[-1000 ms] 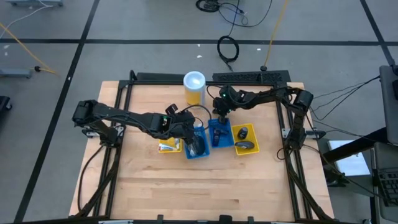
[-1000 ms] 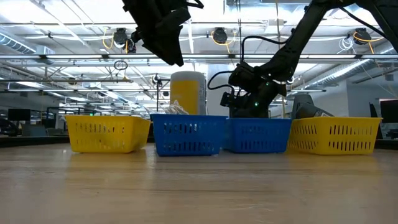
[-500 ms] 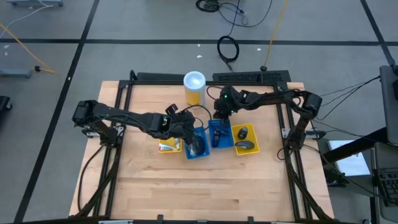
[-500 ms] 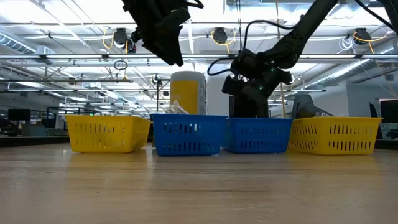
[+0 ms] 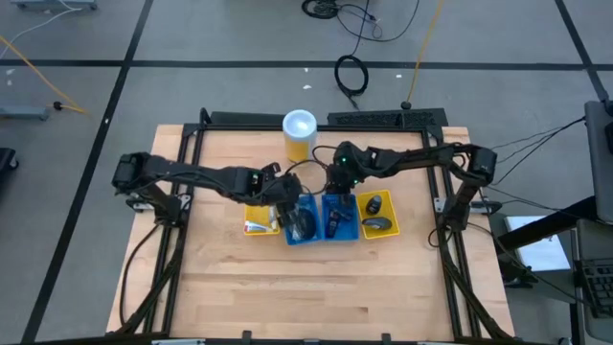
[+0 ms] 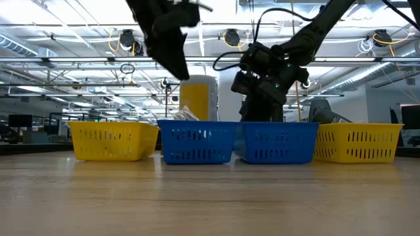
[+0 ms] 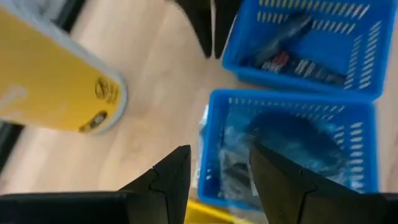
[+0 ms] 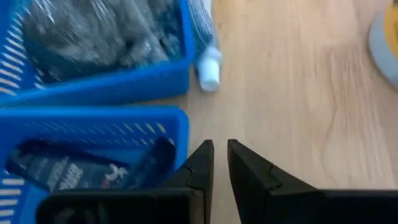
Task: Pick & Place Travel size toiletries
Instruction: Put the white toothpaste into the left yellow bin
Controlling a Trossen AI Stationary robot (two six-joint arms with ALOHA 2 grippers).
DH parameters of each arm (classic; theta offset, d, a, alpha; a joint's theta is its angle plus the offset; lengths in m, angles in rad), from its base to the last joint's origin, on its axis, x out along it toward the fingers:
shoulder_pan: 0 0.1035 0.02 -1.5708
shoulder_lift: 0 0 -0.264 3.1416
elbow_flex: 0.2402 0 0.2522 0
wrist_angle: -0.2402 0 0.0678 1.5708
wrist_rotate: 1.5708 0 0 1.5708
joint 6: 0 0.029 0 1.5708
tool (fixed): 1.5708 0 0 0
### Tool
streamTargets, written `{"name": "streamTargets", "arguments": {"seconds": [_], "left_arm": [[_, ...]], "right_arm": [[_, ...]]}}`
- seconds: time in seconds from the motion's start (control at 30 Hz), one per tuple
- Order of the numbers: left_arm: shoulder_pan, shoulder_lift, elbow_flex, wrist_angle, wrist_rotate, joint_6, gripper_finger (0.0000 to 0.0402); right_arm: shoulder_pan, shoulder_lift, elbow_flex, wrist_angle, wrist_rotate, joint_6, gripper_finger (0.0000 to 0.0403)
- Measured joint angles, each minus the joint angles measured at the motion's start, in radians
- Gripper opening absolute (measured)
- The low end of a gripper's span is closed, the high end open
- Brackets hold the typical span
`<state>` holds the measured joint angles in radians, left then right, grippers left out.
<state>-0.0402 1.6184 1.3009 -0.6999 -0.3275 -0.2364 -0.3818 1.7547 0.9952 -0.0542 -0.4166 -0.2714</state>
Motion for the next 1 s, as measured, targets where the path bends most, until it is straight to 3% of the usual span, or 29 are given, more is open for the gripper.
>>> {"name": "streamTargets", "arguments": {"seconds": [0.23, 0.33, 0.5, 0.7, 0.9, 1.0], "left_arm": [[0.104, 0.001, -0.086, 0.006, 0.067, 0.079, 0.0165], [0.151, 0.001, -0.123, 0.058, 0.087, 0.123, 0.0165], [0.226, 0.0, -0.162, 0.131, 0.226, 0.191, 0.0165], [0.268, 0.002, -0.201, 0.235, 0.258, 0.231, 0.0165], [0.264, 0.077, -0.207, 0.244, 0.283, 0.244, 0.0166], [0.262, 0.13, -0.207, 0.25, 0.277, 0.251, 0.0166]], "right_arm": [[0.043, -0.075, 0.003, -0.017, 0.001, 0.019, 0.0048], [0.07, -0.132, 0.0, -0.029, 0.0, 0.024, 0.0051], [0.123, -0.223, 0.001, -0.038, 0.0, 0.024, 0.0052], [0.19, -0.309, 0.002, -0.075, 0.005, 0.023, 0.0053], [0.248, -0.34, 0.001, -0.119, 0.177, 0.017, 0.0054], [0.261, -0.342, 0.001, -0.134, 0.202, 0.016, 0.0055]]}}
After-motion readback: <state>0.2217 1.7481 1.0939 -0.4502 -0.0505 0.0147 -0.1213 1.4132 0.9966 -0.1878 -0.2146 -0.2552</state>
